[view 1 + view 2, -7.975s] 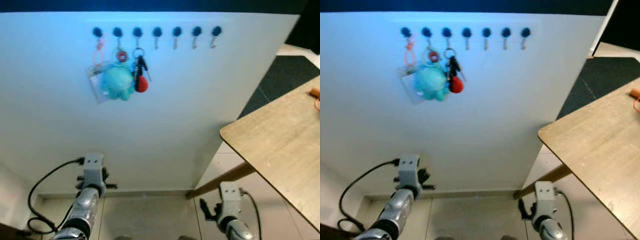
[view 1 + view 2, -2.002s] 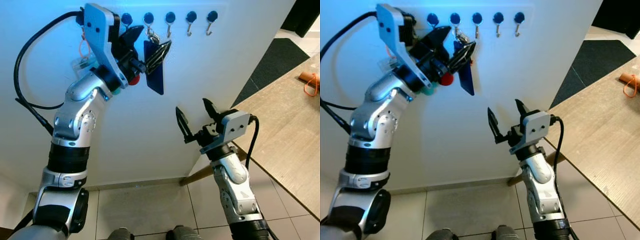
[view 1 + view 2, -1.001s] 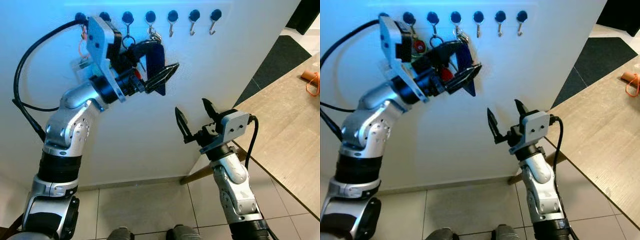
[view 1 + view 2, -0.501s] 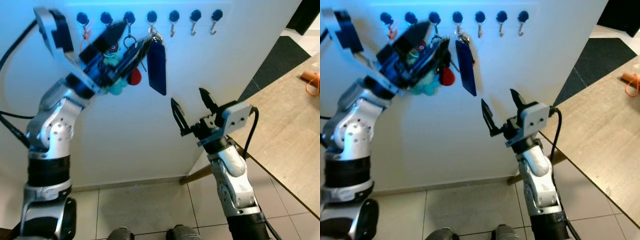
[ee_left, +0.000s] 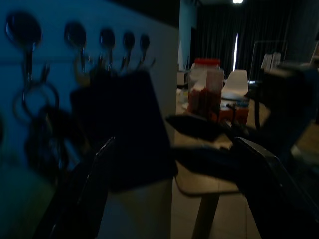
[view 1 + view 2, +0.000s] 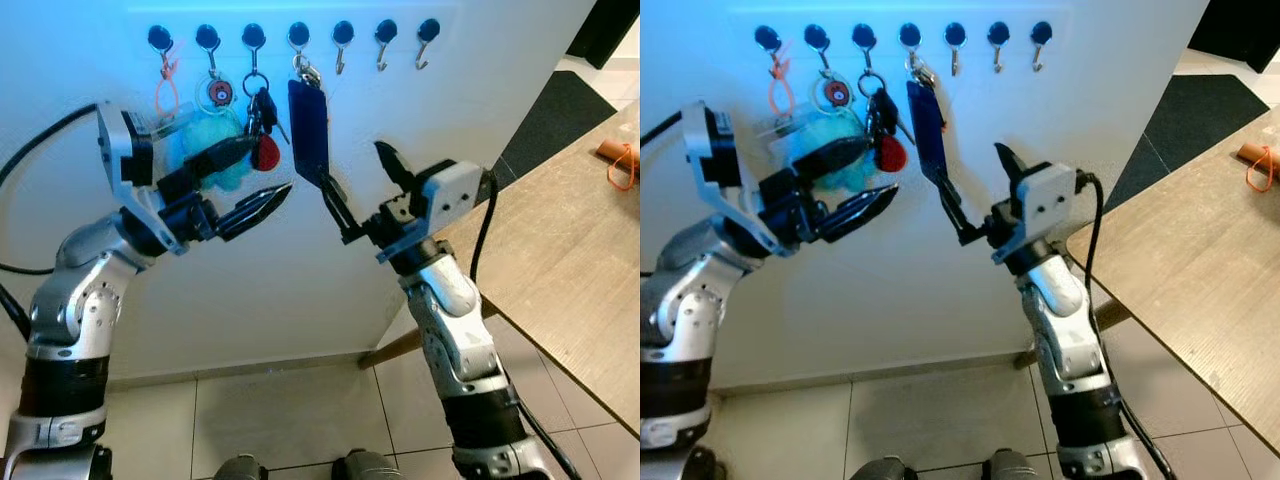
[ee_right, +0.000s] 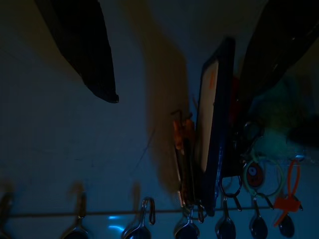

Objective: Hang keys on a hook

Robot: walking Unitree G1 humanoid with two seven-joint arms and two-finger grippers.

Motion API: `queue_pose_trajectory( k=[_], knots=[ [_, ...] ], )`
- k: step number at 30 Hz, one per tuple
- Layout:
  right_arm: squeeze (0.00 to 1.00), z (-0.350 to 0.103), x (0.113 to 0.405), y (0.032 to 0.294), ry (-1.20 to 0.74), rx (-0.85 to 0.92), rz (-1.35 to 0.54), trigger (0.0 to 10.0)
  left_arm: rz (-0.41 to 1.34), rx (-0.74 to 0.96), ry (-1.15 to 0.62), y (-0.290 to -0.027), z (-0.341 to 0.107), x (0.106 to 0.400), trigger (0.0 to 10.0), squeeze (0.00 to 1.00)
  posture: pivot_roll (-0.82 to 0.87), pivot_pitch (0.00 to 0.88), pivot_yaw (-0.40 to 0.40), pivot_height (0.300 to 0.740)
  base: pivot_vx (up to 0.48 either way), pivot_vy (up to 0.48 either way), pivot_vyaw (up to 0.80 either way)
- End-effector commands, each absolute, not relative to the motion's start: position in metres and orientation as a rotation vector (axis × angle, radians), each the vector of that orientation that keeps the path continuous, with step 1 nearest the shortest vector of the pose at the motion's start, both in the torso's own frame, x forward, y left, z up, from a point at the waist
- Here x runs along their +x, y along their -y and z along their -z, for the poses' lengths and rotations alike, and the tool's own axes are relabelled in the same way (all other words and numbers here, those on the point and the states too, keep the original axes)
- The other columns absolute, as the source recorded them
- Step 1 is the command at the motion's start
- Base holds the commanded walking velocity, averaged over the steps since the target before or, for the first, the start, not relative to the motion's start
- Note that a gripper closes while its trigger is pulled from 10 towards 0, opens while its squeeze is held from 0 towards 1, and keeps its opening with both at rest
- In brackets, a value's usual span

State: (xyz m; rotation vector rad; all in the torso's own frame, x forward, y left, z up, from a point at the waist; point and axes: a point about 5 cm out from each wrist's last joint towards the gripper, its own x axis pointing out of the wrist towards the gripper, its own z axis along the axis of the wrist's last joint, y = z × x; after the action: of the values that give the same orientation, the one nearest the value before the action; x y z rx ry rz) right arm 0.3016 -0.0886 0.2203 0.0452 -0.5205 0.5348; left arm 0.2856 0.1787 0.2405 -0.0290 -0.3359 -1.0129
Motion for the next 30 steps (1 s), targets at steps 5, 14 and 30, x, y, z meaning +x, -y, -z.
queue_pose_trajectory(
  k=[5,14,30],
  knots=[
    [0.0,-0.218,0.307,0.083,0.485,0.037,-0.566,10.0,0.926,0.075,0.336,-0.196,-0.234,0.286,10.0,0.0,0.03,0.098,-0.042,0.74,0.0,0.0,0.0],
    [0.0,-0.214,0.313,0.074,0.443,0.008,-0.632,10.0,0.898,0.131,0.346,-0.197,-0.227,0.286,10.0,0.0,0.04,0.097,-0.042,0.74,0.0,0.0,0.0],
    [0.0,-0.216,0.314,0.067,0.45,-0.031,-0.69,5.1,0.875,0.141,0.382,-0.196,-0.23,0.289,10.0,0.0,0.04,0.099,-0.043,0.74,0.0,0.0,0.0]
  ],
)
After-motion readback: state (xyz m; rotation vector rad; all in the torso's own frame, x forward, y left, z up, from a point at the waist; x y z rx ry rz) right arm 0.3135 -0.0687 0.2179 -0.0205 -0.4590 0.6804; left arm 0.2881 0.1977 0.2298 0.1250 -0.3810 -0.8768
